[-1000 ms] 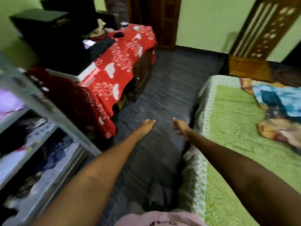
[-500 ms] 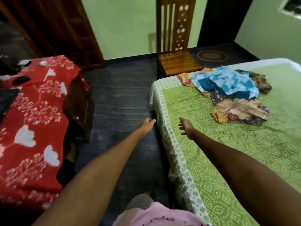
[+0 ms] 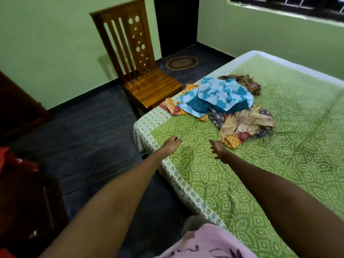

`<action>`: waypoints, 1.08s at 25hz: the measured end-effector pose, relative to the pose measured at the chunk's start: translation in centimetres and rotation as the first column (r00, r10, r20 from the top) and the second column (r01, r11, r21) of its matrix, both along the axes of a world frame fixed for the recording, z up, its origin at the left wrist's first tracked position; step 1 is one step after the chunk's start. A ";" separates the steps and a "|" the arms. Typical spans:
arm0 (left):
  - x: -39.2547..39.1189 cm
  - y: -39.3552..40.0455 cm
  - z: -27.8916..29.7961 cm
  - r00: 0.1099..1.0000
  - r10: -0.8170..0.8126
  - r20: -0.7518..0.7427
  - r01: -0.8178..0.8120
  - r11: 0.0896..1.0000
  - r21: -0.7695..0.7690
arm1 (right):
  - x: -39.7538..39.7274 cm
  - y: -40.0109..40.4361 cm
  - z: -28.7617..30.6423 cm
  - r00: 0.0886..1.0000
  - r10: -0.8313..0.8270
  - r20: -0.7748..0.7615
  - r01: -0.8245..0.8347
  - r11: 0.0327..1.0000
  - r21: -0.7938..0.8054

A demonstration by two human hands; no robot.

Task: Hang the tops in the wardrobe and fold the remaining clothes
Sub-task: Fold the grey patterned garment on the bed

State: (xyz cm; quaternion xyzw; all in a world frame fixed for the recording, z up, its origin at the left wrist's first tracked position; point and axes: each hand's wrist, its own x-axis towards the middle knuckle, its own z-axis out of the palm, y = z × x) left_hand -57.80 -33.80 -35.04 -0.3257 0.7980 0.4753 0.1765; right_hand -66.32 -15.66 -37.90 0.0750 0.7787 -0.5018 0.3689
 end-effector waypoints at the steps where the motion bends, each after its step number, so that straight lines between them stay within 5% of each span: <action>1: -2.0 -1.1 -0.3 1.000 -0.010 0.009 0.010 1.000 0.011 | -1.9 -1.0 -0.5 1.000 -0.017 -0.003 0.017 1.000 0.004; 10: -17.1 -8.5 -2.7 0.991 -0.071 0.110 0.068 0.997 0.023 | -14.0 -7.6 -2.0 0.947 -0.244 0.210 0.258 0.965 -0.042; 16: -27.5 -7.0 -7.1 0.931 -0.335 0.147 0.333 0.942 0.040 | -19.8 -8.4 -4.7 0.816 -0.490 0.308 0.526 0.850 -0.042; 21: -36.0 -5.9 -12.0 0.765 -0.637 0.100 0.637 0.770 0.030 | -25.4 -8.6 -10.0 0.779 -0.576 0.248 0.574 0.814 0.090; 24: -39.2 -7.1 -16.6 0.664 -0.742 0.093 0.746 0.666 -0.013 | -28.7 -9.0 -14.2 0.886 -0.458 0.074 0.435 0.876 0.209; 27: -40.6 -8.3 -21.2 0.612 -0.773 0.169 0.787 0.617 -0.029 | -32.0 -9.6 -18.8 0.993 -0.037 -0.115 0.080 0.915 0.397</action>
